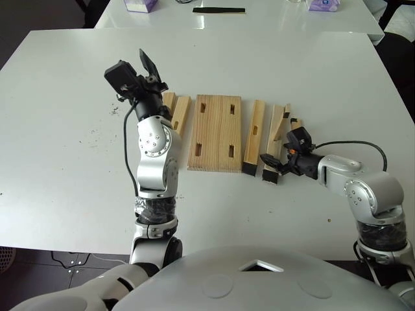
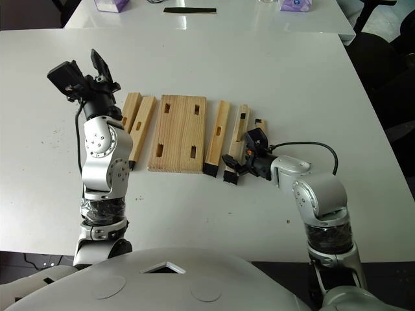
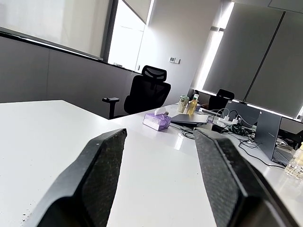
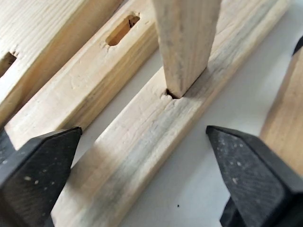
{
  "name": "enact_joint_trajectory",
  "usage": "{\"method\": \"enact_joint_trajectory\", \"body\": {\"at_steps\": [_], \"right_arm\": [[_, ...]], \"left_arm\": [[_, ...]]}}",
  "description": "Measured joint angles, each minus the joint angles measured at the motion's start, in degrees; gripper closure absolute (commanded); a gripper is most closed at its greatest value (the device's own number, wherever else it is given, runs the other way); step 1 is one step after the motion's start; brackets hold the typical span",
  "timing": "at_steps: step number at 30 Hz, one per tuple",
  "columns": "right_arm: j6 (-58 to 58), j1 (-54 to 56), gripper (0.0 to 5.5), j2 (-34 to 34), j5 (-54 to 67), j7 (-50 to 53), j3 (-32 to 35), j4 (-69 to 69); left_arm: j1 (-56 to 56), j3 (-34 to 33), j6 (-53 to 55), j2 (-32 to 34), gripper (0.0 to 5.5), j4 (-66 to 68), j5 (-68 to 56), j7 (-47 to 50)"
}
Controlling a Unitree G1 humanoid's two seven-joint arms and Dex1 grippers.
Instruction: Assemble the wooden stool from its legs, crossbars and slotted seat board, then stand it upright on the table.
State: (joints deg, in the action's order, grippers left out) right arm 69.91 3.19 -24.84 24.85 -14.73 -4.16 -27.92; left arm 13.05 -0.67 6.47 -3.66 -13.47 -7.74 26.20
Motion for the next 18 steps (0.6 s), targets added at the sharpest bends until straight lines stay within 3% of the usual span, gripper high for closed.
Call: {"method": "enact_joint_trajectory", "body": {"at_steps": [18], "right_arm": [[-4.4, -2.9, 0.64, -2.5, -5.5, 1.0, -2.5, -1.2]], "left_arm": [[1.8, -2.5, -0.7, -0.4, 2.86, 0.8, -1.0, -1.2]]}}
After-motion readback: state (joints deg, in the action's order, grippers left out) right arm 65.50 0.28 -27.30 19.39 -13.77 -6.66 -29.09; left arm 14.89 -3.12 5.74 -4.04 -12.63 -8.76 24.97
